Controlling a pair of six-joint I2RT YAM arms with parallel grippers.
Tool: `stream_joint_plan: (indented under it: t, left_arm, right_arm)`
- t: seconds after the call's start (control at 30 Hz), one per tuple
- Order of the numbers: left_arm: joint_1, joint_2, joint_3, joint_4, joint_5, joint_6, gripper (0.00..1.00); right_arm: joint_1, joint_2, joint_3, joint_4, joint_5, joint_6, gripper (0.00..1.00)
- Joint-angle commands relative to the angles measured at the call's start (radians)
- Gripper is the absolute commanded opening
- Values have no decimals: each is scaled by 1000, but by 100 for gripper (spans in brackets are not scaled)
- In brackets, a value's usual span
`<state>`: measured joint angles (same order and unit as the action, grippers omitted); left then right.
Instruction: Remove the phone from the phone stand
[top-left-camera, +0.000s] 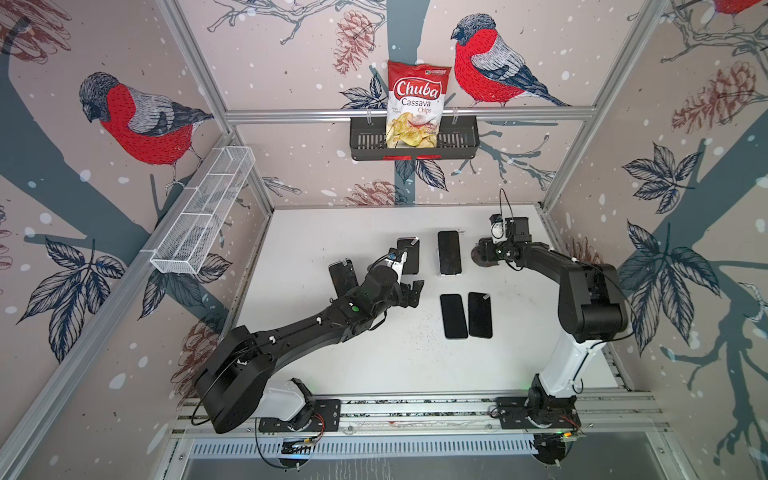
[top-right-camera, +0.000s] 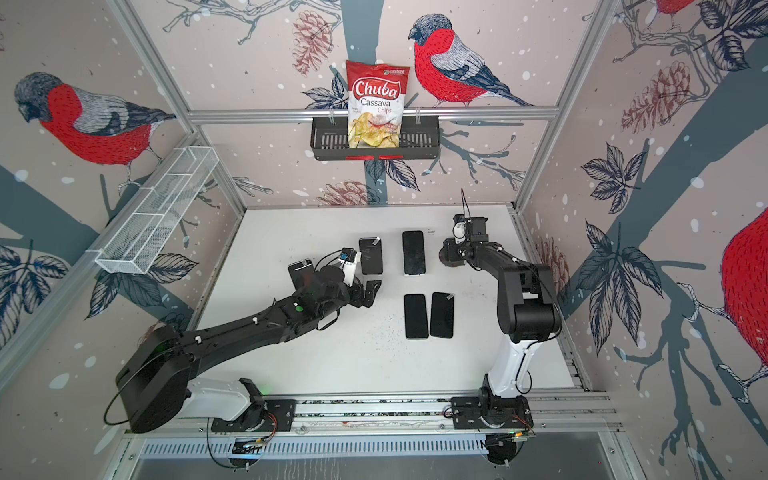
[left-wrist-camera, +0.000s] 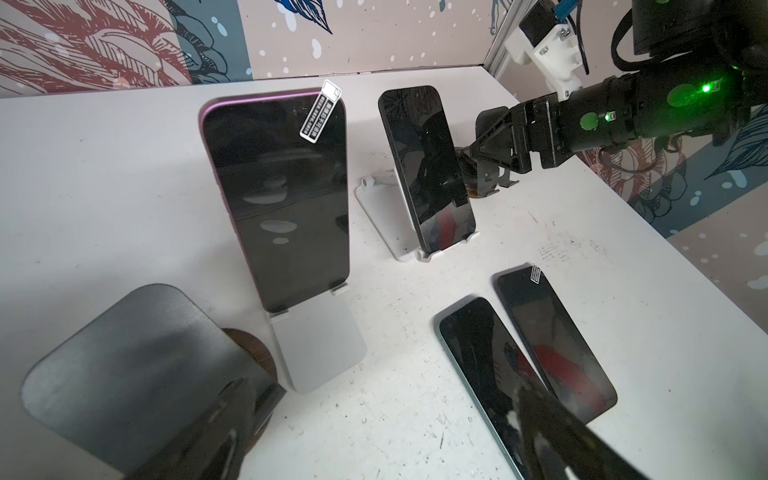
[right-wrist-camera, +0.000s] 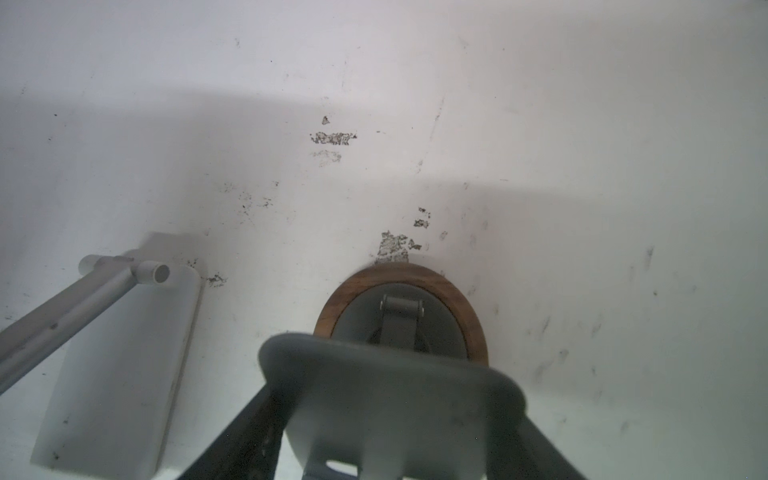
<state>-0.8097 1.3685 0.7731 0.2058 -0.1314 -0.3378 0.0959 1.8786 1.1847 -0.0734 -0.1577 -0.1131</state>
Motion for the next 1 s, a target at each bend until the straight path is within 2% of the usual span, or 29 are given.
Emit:
stream_joint_plan:
  t: [0.0,0.1,0.23,0.33,0.57,0.7,0.83,0.97]
  left_arm:
    - [0,-2,8,0,1,-8,96]
    - [0,-3,6,0,0,-11,97]
    - [0,-3,3,3,1,-13,96]
    - [-2,-2,6,5,8,-8,96]
    - [-2,3,26,-13,0,-1,97]
    - [-3,12,35,-10,-11,-38,97]
    - [-12,27,50,-19,-8,-62,97]
    - [-23,34,76,-37,-13,-64,97]
  right_arm:
    - [-1,8,-3,6,-8,14,78]
    - [-5,2,1,14,-7,62,87]
    - [-7,-21,8,17,-15,104,91]
    - [-5,-59,14,12,60,151,94]
    - [-4,-167,18,-25,74,196,100]
    - [13,-234,-11,-43,167,264,100]
    - [69,-322,-75,-71,342,323,99]
    - [97,-403,-138,-92,351,391,99]
